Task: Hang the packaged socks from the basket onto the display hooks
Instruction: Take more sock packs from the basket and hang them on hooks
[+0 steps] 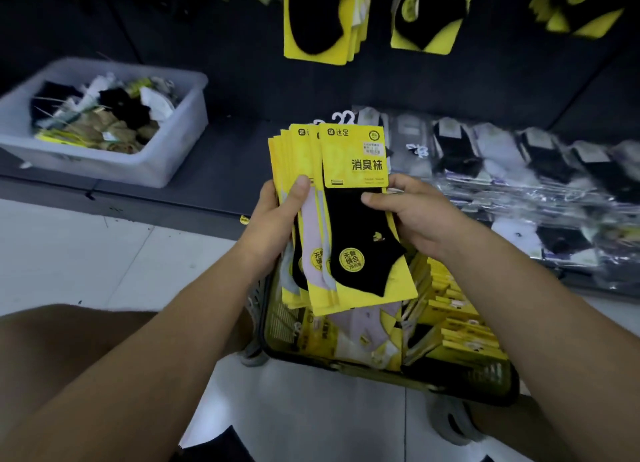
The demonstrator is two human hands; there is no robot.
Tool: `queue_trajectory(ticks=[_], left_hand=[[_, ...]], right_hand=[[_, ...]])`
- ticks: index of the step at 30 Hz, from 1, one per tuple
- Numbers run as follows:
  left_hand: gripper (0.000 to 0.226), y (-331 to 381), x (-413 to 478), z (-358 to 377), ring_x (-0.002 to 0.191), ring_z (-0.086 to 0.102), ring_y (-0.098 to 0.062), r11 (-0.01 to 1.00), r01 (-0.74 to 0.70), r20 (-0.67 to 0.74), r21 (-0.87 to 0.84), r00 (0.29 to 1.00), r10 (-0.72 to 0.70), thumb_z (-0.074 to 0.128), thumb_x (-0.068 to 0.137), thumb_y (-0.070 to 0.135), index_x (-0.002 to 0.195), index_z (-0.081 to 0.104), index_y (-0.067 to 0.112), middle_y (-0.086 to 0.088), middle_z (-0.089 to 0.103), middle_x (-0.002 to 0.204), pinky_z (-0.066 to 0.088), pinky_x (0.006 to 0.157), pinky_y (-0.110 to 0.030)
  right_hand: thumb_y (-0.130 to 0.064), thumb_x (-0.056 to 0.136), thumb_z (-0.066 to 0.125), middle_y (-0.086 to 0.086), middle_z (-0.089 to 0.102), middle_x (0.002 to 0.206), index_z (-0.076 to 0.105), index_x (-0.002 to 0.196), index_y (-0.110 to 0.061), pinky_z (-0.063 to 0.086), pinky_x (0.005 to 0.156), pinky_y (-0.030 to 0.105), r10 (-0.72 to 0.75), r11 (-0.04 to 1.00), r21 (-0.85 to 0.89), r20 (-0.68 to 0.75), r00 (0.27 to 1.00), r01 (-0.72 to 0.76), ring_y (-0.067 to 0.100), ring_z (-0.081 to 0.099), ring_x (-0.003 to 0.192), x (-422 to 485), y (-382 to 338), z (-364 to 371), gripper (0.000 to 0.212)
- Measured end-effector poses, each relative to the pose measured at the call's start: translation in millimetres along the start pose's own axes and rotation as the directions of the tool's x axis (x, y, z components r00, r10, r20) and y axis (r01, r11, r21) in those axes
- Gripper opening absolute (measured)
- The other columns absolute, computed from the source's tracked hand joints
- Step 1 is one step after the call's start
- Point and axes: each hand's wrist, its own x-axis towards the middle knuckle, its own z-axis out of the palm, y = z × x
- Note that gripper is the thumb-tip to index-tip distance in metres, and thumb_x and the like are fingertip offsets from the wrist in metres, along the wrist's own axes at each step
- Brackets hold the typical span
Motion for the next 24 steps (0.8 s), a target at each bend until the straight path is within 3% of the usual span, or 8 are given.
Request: queue_trajectory(ticks=[6,10,14,17,20,24], left_hand=[[0.076,46.9,4.0,19.7,0.106,0.077,-0.008,0.996,-0.088,0.072,0.011,0.994,0.087,0.087,0.064,0.059,0.126,0.054,0.03,0.016,0.078,0.112,0.061,0.084,-0.03],[0.061,88.4,14.1,30.6,0.102,0.077,-0.003,0.985,-0.171,0.083,0.032,0.982,0.167,0.086,0.072,0.055,0.12,0.054,0.036,0.02,0.078,0.109,0.061,0.08,-0.024],[0.06,128.4,24.9,47.6,0.105,0.075,0.001,0.965,-0.263,0.105,0.017,0.96,0.26,0.085,0.074,0.057,0.122,0.055,0.039,0.025,0.077,0.112,0.06,0.078,-0.018],[0.061,153.7,34.4,57.9,0.107,0.074,0.001,0.947,-0.32,0.097,-0.005,0.943,0.319,0.083,0.073,0.062,0.124,0.057,0.04,0.025,0.077,0.115,0.056,0.084,-0.021],[0.052,171.6,46.6,65.7,0.104,0.077,-0.004,0.933,-0.357,0.087,-0.039,0.929,0.359,0.081,0.079,0.053,0.124,0.059,0.036,0.02,0.079,0.113,0.058,0.081,-0.021],[0.05,187.3,61.7,70.1,0.103,0.078,-0.009,0.905,-0.422,0.059,-0.057,0.903,0.425,0.081,0.08,0.043,0.124,0.06,0.032,0.014,0.079,0.113,0.062,0.077,-0.025]], right_hand=[[-0.018,0.08,0.082,0.003,0.078,0.095,0.069,0.102,-0.015,0.058,0.074,0.037,-0.147,0.985,-0.096,-0.031,0.989,0.143,0.023,0.075,0.089,-16.3,-37.8,-4.4,0.026],[-0.035,0.082,0.08,-0.001,0.07,0.075,0.061,0.079,-0.018,0.052,0.058,0.031,-0.293,0.955,-0.073,-0.094,0.951,0.287,0.015,0.067,0.065,-24.2,-76.4,-11.2,0.026],[-0.029,0.091,0.072,-0.002,0.067,0.067,0.06,0.08,-0.015,0.048,0.047,0.023,-0.397,0.917,-0.093,-0.132,0.908,0.388,0.009,0.063,0.056,-23.5,-117.7,-19.0,0.021],[-0.027,0.093,0.068,0.007,0.074,0.088,0.063,0.087,-0.013,0.055,0.06,0.029,-0.415,0.91,-0.056,-0.11,0.903,0.411,0.017,0.07,0.074,-20.1,-144.5,-31.8,0.016],[-0.023,0.094,0.064,0.009,0.075,0.098,0.064,0.094,-0.013,0.058,0.067,0.032,-0.443,0.889,0.075,-0.104,0.89,0.451,0.02,0.072,0.085,-14.5,-165.1,-50.3,0.011],[-0.024,0.092,0.067,0.01,0.076,0.103,0.068,0.095,-0.017,0.058,0.08,0.035,-0.571,0.793,0.075,-0.253,0.781,0.605,0.023,0.072,0.097,-5.1,-186.2,-77.3,0.008]])
